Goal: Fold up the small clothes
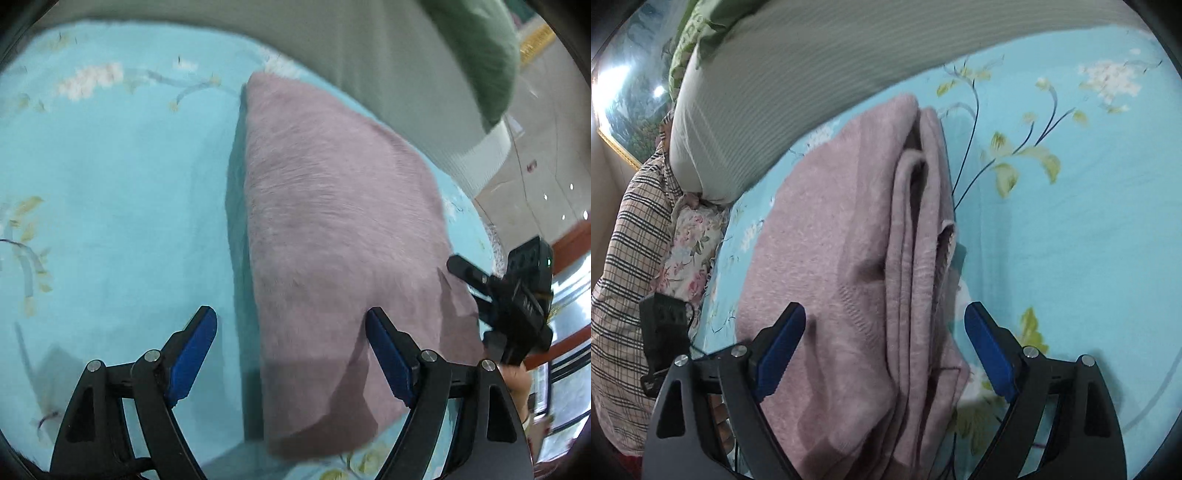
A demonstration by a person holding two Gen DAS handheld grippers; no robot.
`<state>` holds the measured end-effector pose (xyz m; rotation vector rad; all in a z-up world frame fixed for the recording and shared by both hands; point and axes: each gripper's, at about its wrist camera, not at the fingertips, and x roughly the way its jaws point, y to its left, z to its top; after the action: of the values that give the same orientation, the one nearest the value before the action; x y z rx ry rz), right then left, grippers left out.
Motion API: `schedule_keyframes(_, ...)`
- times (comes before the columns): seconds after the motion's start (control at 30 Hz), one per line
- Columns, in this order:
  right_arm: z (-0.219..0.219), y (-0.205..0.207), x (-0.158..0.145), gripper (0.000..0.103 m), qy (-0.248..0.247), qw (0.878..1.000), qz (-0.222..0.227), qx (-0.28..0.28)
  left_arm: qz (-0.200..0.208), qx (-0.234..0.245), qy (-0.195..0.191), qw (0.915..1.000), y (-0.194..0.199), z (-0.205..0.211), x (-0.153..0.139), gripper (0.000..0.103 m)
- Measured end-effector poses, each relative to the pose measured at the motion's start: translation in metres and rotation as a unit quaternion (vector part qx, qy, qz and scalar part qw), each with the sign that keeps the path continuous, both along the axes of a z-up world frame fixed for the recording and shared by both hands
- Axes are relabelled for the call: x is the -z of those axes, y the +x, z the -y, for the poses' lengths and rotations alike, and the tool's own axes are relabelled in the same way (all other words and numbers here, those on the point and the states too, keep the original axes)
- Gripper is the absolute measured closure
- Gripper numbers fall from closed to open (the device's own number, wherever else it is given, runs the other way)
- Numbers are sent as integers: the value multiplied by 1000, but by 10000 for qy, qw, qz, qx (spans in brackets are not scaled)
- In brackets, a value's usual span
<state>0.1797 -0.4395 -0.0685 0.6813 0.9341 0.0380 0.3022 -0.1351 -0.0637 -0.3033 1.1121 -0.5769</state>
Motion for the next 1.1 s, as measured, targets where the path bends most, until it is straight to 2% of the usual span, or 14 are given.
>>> schedule_keyframes(0.03,-1,3,1,19,22,10000,-11,-16,-20,17,-30,10000,6,2,3,13)
schedule_keyframes(0.07,-1,7,3,38,70,10000,-60,-19,47,63,-31,10000,9,6,3,11)
schedule_keyframes(0.1,-1,11,8,48,159,9997,-185,38,103,125,14,9999,9,10,2,9)
schedule_keyframes(0.17,-6,12,5,58,109,9997,-215,103,223,224,259,9992,14,22,3,11)
schedule_keyframes(0.23,-14,9,-5,64,83,9998,-118,109,305,407,280,9983,16,30,1,44)
schedule_keyframes(0.27,-20,6,-12,66,73,9999,-13,72,295,394,351,9982,16,33,0,46)
schedule_keyframes(0.33,-36,1,-26,68,105,9998,152,-61,477,418,330,9974,7,31,-10,59)
schedule_keyframes(0.4,-57,-3,-37,68,147,9992,280,-238,632,393,185,9971,-8,17,-22,63)
schedule_keyframes(0.63,-157,-9,-45,68,444,9910,726,-1035,1110,-108,-42,9938,-61,-79,-68,65)
schedule_keyframes(0.8,-210,-1,-29,68,647,9853,701,-1418,1389,-450,309,9888,-108,-150,-81,65)
schedule_keyframes(0.9,-224,-3,-14,68,555,9865,471,-1465,1399,-576,369,9878,-130,-181,-75,65)
schedule_keyframes(0.97,-224,-7,-3,67,412,9892,257,-1385,1153,-633,339,9907,-132,-193,-56,65)
schedule_keyframes(1.03,-219,-14,7,64,437,9907,112,-1283,883,-694,404,9929,-131,-202,-32,63)
schedule_keyframes(1.1,-213,-20,11,55,452,9926,21,-1130,749,-721,531,9932,-135,-205,-15,58)
